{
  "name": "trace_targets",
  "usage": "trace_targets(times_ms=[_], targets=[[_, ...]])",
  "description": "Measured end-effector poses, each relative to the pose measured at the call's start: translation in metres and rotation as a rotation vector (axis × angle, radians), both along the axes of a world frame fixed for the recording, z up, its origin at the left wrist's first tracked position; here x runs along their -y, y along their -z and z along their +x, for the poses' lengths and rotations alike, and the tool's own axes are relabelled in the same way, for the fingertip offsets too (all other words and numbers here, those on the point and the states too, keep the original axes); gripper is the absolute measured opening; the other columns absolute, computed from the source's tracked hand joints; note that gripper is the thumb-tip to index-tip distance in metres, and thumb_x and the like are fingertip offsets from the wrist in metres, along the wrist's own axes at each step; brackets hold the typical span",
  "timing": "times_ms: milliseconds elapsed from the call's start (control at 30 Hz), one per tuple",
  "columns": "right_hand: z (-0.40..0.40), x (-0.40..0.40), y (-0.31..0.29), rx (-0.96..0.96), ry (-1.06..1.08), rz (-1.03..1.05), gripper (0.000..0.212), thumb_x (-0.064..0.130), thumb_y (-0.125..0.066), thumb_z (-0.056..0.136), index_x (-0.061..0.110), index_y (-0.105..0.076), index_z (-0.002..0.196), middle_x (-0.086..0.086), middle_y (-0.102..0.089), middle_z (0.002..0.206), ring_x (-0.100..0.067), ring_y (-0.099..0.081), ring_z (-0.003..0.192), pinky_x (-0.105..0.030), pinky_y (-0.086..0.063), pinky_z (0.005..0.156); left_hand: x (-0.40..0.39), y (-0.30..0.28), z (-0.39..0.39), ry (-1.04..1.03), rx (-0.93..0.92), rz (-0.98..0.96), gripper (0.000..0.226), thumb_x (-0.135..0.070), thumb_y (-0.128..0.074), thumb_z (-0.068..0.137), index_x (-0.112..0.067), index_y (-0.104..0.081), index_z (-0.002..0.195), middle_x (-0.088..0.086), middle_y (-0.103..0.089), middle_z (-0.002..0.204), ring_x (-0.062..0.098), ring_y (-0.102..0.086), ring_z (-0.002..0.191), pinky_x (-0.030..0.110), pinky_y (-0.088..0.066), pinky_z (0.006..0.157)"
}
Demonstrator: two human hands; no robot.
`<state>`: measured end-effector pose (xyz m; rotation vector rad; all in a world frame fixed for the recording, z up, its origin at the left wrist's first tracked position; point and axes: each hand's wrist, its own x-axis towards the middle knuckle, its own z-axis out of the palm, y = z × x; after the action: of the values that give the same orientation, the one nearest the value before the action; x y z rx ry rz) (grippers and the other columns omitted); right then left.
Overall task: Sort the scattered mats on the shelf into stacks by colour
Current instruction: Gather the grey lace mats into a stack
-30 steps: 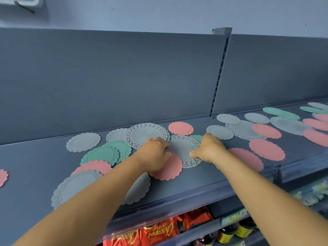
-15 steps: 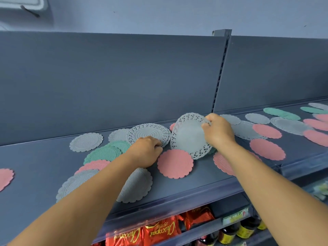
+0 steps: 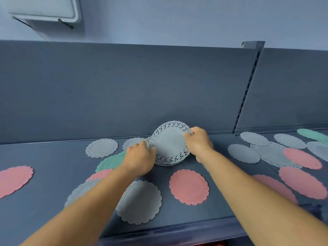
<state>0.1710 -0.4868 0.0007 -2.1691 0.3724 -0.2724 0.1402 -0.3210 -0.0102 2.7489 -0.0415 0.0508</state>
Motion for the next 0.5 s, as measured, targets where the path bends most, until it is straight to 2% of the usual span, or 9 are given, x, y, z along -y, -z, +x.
trace_targets(times_ms=[33,100,167,233,300,400,467,500], targets=[[0.004,-0.003,0.001,-0.046,-0.046,-0.055,0.016,0.02,-0.043,0.093,0.015,-0.057,0.101,-0.003,-0.058,0.089,-0.027,-0.048,0.083,-0.023,-0.033,0.052,0.0,0.002,0.002,-0.014,-0.003,0.009,0.042,-0.03,-0.033,0.099,0.0,-0.048,0.124,0.02,-0.056,0.126,0.036,-0.046,0.119,0.038,-0.031,0.103],[0.01,-0.003,0.002,-0.104,-0.152,-0.147,0.027,0.019,-0.045,0.094,0.011,-0.053,0.118,-0.004,-0.061,0.104,-0.024,-0.048,0.087,-0.024,-0.036,0.055,0.0,0.005,0.006,-0.036,-0.016,0.049,0.05,-0.039,-0.04,0.096,-0.005,-0.044,0.132,0.017,-0.052,0.132,0.036,-0.041,0.125,0.037,-0.029,0.106],[0.015,-0.001,0.002,-0.177,-0.22,-0.251,0.041,0.023,-0.049,0.092,0.011,-0.046,0.132,-0.006,-0.06,0.121,-0.025,-0.052,0.095,-0.024,-0.04,0.059,0.0,0.008,0.009,-0.056,-0.027,0.061,0.049,-0.043,-0.046,0.093,-0.007,-0.047,0.127,0.016,-0.05,0.131,0.035,-0.039,0.125,0.038,-0.031,0.104],[0.019,0.001,0.003,-0.26,-0.277,-0.321,0.051,0.03,-0.054,0.09,0.01,-0.041,0.135,-0.006,-0.057,0.127,-0.025,-0.053,0.103,-0.024,-0.044,0.068,0.002,0.008,0.012,-0.08,-0.026,0.049,0.046,-0.043,-0.05,0.09,-0.007,-0.05,0.119,0.014,-0.05,0.127,0.034,-0.039,0.123,0.037,-0.033,0.102],[0.023,0.002,0.002,-0.287,-0.32,-0.391,0.055,0.033,-0.057,0.087,0.011,-0.04,0.134,-0.005,-0.056,0.13,-0.024,-0.053,0.109,-0.025,-0.042,0.07,0.004,0.009,0.014,-0.1,-0.028,0.05,0.047,-0.044,-0.052,0.089,-0.008,-0.051,0.118,0.013,-0.049,0.125,0.034,-0.039,0.121,0.037,-0.034,0.101],[0.027,0.005,-0.002,-0.309,-0.363,-0.359,0.056,0.026,-0.063,0.084,0.008,-0.044,0.133,-0.005,-0.059,0.129,-0.024,-0.057,0.114,-0.025,-0.043,0.072,0.007,0.011,0.015,-0.116,-0.03,0.049,0.05,-0.045,-0.056,0.087,-0.009,-0.053,0.123,0.012,-0.046,0.126,0.032,-0.037,0.122,0.035,-0.034,0.102],[0.032,0.004,-0.004,-0.331,-0.374,-0.349,0.042,0.022,-0.066,0.082,0.003,-0.056,0.118,-0.007,-0.063,0.109,-0.025,-0.061,0.098,-0.023,-0.038,0.063,0.008,0.011,0.016,-0.121,-0.03,0.033,0.051,-0.043,-0.058,0.086,-0.01,-0.053,0.125,0.012,-0.044,0.127,0.031,-0.036,0.123,0.034,-0.033,0.102],[0.037,0.006,-0.003,-0.333,-0.379,-0.353,0.028,0.021,-0.067,0.08,0.003,-0.061,0.099,-0.006,-0.062,0.098,-0.024,-0.059,0.088,-0.023,-0.035,0.062,0.008,0.01,0.016,-0.123,-0.03,0.019,0.051,-0.042,-0.06,0.086,-0.011,-0.053,0.126,0.012,-0.044,0.127,0.031,-0.036,0.123,0.034,-0.033,0.102]])
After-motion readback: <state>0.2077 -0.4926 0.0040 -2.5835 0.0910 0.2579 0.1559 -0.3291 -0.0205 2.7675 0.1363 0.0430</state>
